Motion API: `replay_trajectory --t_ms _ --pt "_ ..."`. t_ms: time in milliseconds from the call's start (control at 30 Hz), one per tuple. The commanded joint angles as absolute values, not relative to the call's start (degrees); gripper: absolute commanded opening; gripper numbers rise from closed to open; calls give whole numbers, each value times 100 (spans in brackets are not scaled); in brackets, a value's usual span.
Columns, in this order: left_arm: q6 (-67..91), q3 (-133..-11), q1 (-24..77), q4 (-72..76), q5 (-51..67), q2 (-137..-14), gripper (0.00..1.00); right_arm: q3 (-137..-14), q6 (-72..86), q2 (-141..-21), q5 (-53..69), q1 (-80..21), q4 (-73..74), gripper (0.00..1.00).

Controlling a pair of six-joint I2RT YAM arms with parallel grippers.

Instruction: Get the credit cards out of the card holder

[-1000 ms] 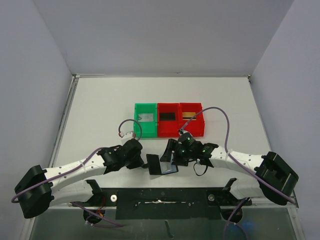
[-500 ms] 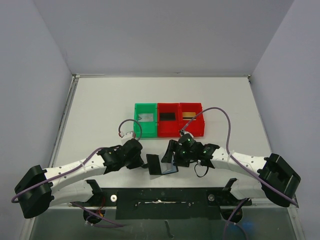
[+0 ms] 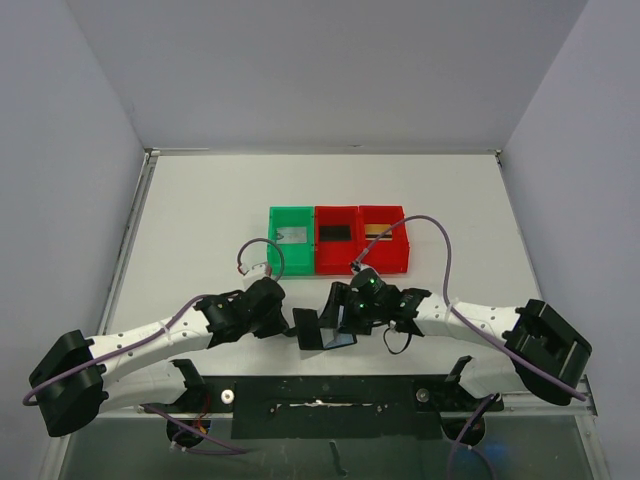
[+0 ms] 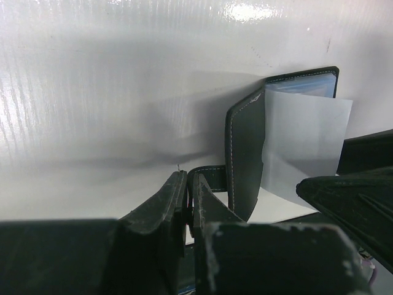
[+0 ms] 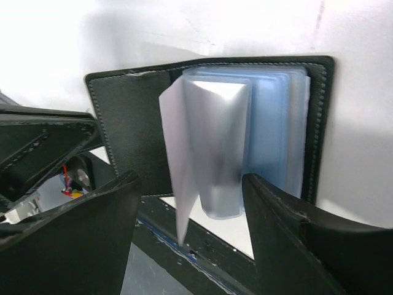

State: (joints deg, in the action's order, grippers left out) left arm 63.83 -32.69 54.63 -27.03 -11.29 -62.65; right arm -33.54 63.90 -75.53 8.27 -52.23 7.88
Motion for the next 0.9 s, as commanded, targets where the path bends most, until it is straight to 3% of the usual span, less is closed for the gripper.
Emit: replay_trajectory --t_ms 0,467,867 --pt "6319 -3317 5436 -2373 -1048 -6281 0 -3525 6372 -7541 1231 -5264 -73 67" --pt "6473 -3068 5432 -2187 -1053 -6261 0 -4140 6192 -8595 2012 -5332 -985 66" --pt "6654 -2802 5423 -1939 -1017 -6140 2 -3661 6858 -8771 2125 -5300 -2050 63"
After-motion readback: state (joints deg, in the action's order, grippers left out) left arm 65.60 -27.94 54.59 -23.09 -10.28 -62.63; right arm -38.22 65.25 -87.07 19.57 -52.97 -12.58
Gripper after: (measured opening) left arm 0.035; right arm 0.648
